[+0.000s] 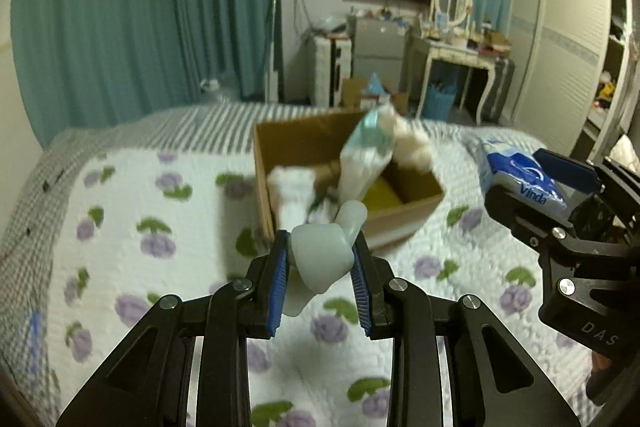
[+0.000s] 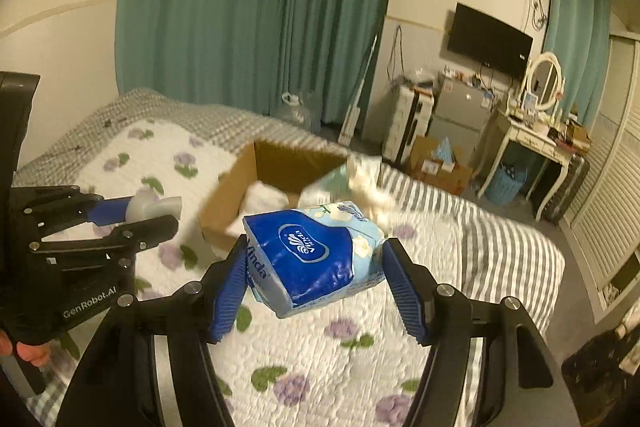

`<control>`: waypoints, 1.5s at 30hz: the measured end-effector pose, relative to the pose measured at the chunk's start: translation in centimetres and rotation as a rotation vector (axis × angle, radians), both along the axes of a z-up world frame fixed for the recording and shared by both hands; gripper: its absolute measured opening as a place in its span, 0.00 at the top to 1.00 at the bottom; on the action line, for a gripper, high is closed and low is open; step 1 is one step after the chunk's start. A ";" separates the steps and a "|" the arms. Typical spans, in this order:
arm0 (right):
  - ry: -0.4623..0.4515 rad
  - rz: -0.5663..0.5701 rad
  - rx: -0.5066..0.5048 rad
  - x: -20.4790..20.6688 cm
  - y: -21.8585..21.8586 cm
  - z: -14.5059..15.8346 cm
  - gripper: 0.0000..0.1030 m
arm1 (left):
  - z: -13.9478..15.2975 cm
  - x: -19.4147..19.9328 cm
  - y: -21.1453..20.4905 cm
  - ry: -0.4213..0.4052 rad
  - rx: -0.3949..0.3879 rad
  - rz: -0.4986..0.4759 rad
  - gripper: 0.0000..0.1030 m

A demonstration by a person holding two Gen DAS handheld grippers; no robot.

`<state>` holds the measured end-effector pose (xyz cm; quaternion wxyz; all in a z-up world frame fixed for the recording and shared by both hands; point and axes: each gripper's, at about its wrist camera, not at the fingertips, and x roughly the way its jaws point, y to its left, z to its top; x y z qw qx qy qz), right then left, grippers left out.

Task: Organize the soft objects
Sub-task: 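Carry both items over the box and release them inside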

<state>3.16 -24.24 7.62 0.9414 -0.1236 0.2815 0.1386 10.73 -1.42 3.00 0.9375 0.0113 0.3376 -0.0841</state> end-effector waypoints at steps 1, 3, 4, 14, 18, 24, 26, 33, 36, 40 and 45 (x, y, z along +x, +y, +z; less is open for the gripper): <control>-0.007 0.006 0.007 0.3 0.0 0.6 0.37 | 0.6 0.3 0.0 -0.012 -0.004 -0.001 0.72; -0.021 0.018 0.017 1.5 0.1 1.8 0.37 | 1.8 1.4 0.0 -0.036 -0.009 -0.006 0.72; -0.031 0.020 0.016 2.1 0.1 2.3 0.37 | 2.2 1.9 -0.1 -0.044 -0.006 -0.006 0.72; -0.092 0.021 0.043 9.4 0.8 6.2 0.37 | 3.9 9.8 -0.3 -0.093 0.021 0.015 0.72; -0.080 0.028 0.039 12.7 1.4 5.8 0.37 | 3.0 13.0 0.0 -0.074 0.017 0.025 0.72; -0.030 0.040 0.015 16.9 2.5 2.3 0.37 | -1.2 17.4 -0.6 0.000 0.053 0.021 0.72; -0.005 0.046 0.004 18.2 2.7 0.6 0.37 | -2.7 18.3 -0.8 0.024 0.059 0.014 0.72; 0.056 0.069 0.029 21.0 2.7 -3.4 0.37 | -6.7 20.1 -0.8 0.059 0.057 -0.006 0.56; 0.074 0.076 0.060 21.6 2.9 -4.1 0.33 | -7.0 20.3 -0.3 0.056 0.050 0.021 0.44; 0.043 0.054 0.054 21.9 3.3 -4.2 0.19 | -6.2 19.9 -0.1 0.043 -0.004 0.004 0.31; 0.004 0.025 0.107 21.4 2.9 -2.5 0.02 | -4.7 18.6 -0.1 0.004 0.014 0.012 0.20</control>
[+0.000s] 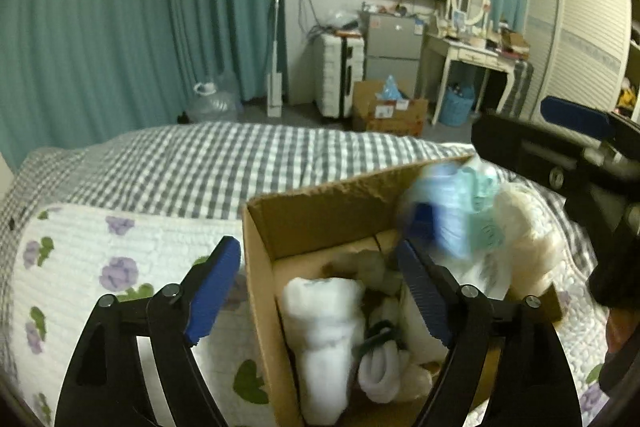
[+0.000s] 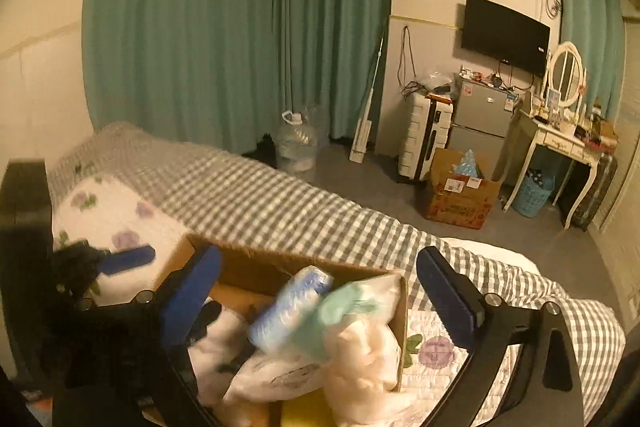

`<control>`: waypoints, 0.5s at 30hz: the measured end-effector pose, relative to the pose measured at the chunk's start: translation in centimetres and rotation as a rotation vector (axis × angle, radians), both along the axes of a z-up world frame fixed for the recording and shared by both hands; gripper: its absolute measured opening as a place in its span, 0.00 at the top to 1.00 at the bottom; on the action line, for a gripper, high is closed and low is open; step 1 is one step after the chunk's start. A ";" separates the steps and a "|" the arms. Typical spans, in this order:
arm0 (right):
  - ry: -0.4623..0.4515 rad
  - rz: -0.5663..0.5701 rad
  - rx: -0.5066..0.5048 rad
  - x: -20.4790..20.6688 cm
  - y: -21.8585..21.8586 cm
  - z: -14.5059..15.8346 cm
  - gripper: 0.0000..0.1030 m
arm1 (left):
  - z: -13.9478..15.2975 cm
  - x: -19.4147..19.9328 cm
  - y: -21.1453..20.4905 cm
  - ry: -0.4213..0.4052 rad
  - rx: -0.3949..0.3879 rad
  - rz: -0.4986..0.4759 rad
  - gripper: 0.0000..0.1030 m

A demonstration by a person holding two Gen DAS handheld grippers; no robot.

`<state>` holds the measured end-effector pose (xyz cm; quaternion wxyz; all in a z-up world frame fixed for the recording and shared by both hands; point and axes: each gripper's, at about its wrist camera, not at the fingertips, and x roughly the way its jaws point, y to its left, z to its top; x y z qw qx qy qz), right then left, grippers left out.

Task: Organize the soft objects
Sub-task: 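Carry both items over the box and release them inside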

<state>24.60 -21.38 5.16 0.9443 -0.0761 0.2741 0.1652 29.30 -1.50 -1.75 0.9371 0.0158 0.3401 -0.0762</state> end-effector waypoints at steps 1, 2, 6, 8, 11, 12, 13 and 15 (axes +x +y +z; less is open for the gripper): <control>-0.007 -0.003 0.008 -0.2 -0.2 0.6 0.02 | 0.3 -0.2 0.1 -0.003 0.001 0.001 0.20; -0.024 -0.015 0.006 -0.8 -0.4 1.4 0.02 | 0.9 -0.8 0.1 -0.008 0.003 0.000 0.20; -0.060 -0.034 0.005 -3.3 -1.0 4.5 0.01 | 3.4 -2.8 0.6 -0.039 0.015 0.008 0.20; -0.089 -0.052 0.008 -5.2 -1.6 6.6 0.01 | 4.9 -4.0 0.6 -0.061 0.015 0.010 0.20; -0.129 -0.069 0.010 -8.3 -2.4 9.9 0.01 | 8.2 -7.0 1.1 -0.128 0.007 0.001 0.14; -0.143 -0.075 0.004 -9.4 -2.6 10.8 0.00 | 9.0 -8.0 1.4 -0.154 0.000 0.001 0.04; -0.156 -0.083 -0.006 -10.7 -2.9 11.7 0.00 | 10.0 -9.4 1.6 -0.190 -0.010 0.008 0.00; -0.171 -0.089 -0.008 -13.0 -3.6 12.9 0.00 | 11.4 -11.8 2.1 -0.248 -0.027 0.013 0.00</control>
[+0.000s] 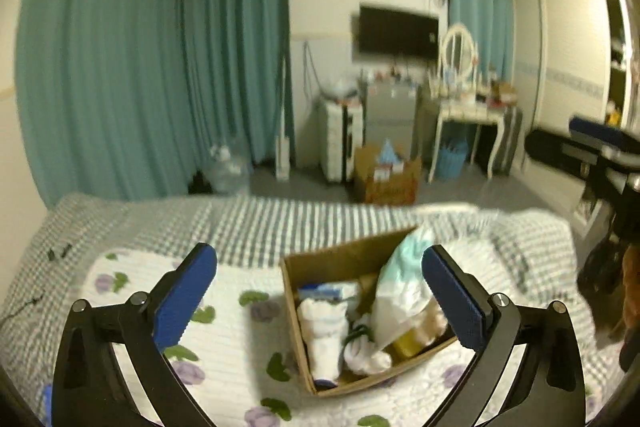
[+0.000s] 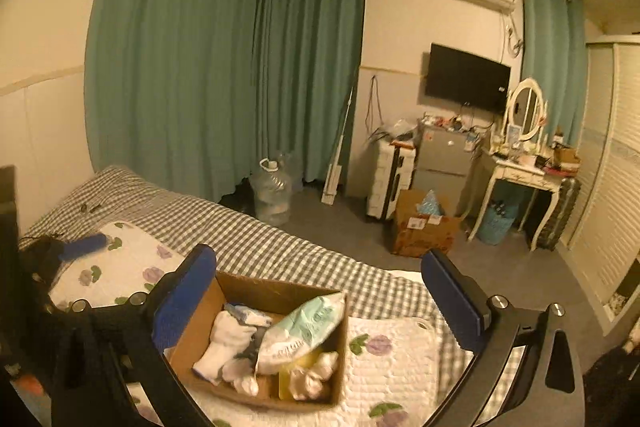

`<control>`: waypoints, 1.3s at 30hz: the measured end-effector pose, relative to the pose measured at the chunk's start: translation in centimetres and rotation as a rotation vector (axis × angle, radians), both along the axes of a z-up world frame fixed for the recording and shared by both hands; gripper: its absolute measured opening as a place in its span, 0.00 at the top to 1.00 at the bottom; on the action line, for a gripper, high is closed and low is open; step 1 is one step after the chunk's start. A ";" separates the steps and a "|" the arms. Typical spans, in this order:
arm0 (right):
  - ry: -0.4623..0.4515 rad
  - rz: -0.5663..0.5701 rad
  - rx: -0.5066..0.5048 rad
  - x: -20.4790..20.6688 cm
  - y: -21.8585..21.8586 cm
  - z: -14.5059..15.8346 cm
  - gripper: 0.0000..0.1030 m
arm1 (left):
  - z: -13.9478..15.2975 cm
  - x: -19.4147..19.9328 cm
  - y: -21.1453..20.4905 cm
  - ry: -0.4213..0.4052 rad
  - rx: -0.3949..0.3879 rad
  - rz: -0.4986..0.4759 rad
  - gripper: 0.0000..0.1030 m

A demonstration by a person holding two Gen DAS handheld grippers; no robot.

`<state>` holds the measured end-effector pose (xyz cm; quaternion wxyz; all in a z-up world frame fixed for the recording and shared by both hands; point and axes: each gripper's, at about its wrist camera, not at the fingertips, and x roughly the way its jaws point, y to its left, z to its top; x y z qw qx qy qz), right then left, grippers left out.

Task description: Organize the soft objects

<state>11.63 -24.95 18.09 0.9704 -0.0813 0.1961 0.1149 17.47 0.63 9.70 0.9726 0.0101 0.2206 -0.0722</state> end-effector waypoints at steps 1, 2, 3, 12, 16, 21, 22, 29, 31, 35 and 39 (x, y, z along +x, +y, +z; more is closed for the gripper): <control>-0.003 -0.005 0.003 -1.1 -0.3 0.3 0.00 | 0.4 -1.0 0.1 -0.013 -0.001 -0.006 0.00; -0.007 -0.014 0.007 -1.9 -0.5 0.5 0.00 | 0.7 -1.6 0.2 -0.021 -0.001 -0.007 0.00; -0.010 -0.025 0.009 -2.9 -0.8 0.4 0.00 | 0.9 -2.5 0.3 -0.033 0.000 -0.004 0.00; 0.093 -0.025 0.097 -6.5 -2.7 -6.6 0.00 | -4.0 -6.0 0.7 -0.049 -0.011 0.083 0.00; 0.118 -0.051 0.106 -5.6 -2.9 -12.9 0.00 | -8.9 -5.1 -0.1 -0.032 0.045 0.114 0.00; 0.100 -0.089 0.067 -5.3 -2.4 -17.4 0.00 | -13.1 -5.7 -0.3 -0.022 0.077 0.123 0.00; 0.090 -0.086 0.049 -5.4 -2.2 -17.5 0.00 | -13.4 -6.0 -0.2 -0.023 0.076 0.124 0.00; 0.058 -0.091 0.057 -5.4 -2.6 -17.4 0.00 | -12.6 -6.7 0.6 -0.064 -0.002 0.126 0.00; 0.050 -0.089 0.054 -5.6 -2.5 -17.3 0.00 | -12.6 -6.7 0.8 -0.062 -0.012 0.127 0.00; 0.048 -0.095 0.046 -5.7 -2.3 -17.3 0.00 | -12.5 -6.7 0.7 -0.065 -0.012 0.129 0.00; 0.047 -0.104 0.045 -5.6 -2.4 -17.4 0.00 | -12.7 -6.5 0.7 -0.054 -0.008 0.120 0.00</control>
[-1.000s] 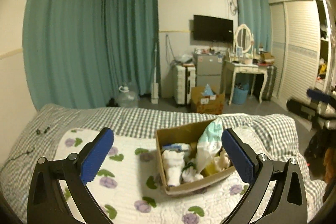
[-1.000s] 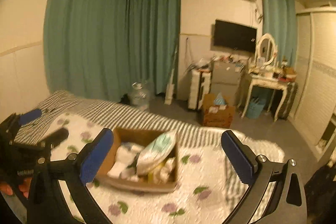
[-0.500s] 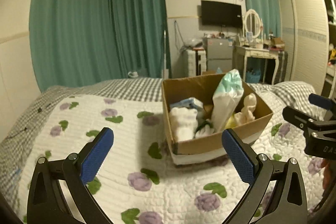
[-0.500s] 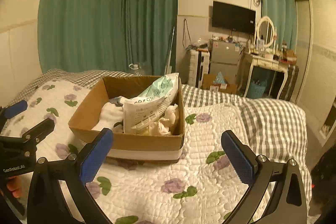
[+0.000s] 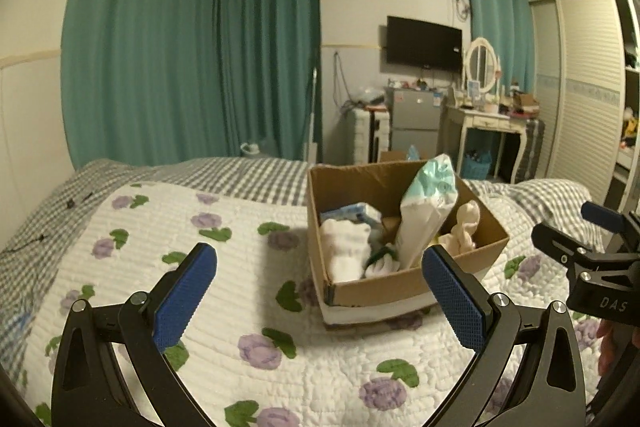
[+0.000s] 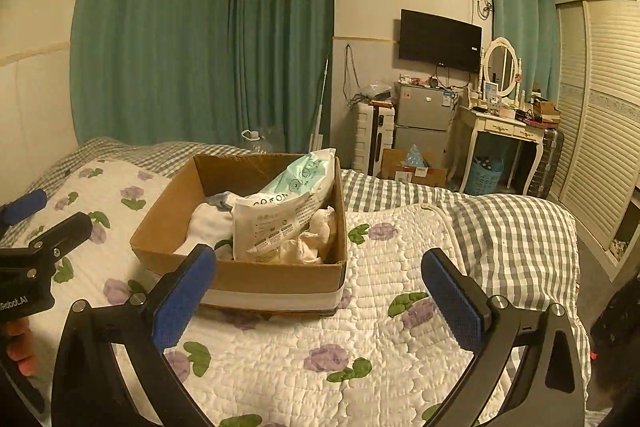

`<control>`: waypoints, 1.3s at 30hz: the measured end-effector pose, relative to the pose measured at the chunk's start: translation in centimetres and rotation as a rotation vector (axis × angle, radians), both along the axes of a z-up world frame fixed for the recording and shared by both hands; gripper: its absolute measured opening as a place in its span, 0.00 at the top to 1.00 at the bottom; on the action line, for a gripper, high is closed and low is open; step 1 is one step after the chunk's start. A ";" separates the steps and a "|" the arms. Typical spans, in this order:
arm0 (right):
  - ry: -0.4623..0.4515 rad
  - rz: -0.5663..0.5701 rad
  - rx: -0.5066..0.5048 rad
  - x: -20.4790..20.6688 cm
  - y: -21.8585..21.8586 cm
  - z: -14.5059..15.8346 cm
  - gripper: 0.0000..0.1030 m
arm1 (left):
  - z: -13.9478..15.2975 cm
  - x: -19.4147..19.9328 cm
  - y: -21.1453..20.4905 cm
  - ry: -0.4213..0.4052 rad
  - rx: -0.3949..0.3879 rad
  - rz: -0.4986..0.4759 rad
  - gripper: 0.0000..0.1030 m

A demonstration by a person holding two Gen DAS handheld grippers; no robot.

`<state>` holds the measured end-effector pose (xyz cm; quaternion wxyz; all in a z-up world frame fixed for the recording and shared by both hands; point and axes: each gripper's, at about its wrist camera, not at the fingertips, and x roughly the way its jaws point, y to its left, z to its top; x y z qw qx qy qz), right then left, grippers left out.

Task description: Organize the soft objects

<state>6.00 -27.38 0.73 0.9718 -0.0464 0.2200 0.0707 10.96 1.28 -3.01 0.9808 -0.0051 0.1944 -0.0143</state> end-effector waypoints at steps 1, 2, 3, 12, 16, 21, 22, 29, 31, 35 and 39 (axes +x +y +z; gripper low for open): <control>-0.001 -0.001 0.001 0.0 0.0 0.0 0.00 | -0.1 0.0 0.0 0.001 -0.001 -0.001 0.00; -0.001 -0.001 0.003 0.0 -0.1 0.0 0.00 | -0.1 0.0 0.0 0.003 -0.002 -0.004 0.00; -0.003 -0.002 0.002 0.0 -0.1 0.1 0.00 | -0.1 0.0 0.0 0.004 -0.002 -0.006 0.00; -0.012 -0.004 -0.003 -0.1 0.1 0.1 0.00 | -0.4 0.1 -0.1 0.022 -0.004 -0.017 0.00; -0.008 -0.002 -0.004 -0.2 0.1 0.0 0.00 | -0.4 0.1 -0.1 0.022 -0.005 -0.017 0.00; -0.007 -0.002 -0.005 -0.2 0.2 0.1 0.00 | -0.4 0.0 -0.1 0.022 -0.010 -0.013 0.00; -0.008 -0.002 -0.006 -0.2 0.2 0.0 0.00 | -0.4 0.0 -0.1 0.024 -0.011 -0.013 0.00; -0.008 -0.001 -0.014 -0.2 0.3 0.0 0.00 | -0.4 0.0 -0.2 0.025 -0.005 -0.009 0.00; -0.007 0.000 -0.016 -0.2 0.3 -0.1 0.00 | -0.4 -0.1 -0.3 0.025 -0.003 -0.007 0.00; -0.004 0.002 -0.014 -0.2 0.3 -0.1 0.00 | -0.4 -0.1 -0.3 0.026 -0.006 -0.011 0.00; -0.002 0.007 -0.013 -0.3 0.3 -0.2 0.00 | -0.5 -0.1 -0.3 0.026 -0.007 -0.013 0.00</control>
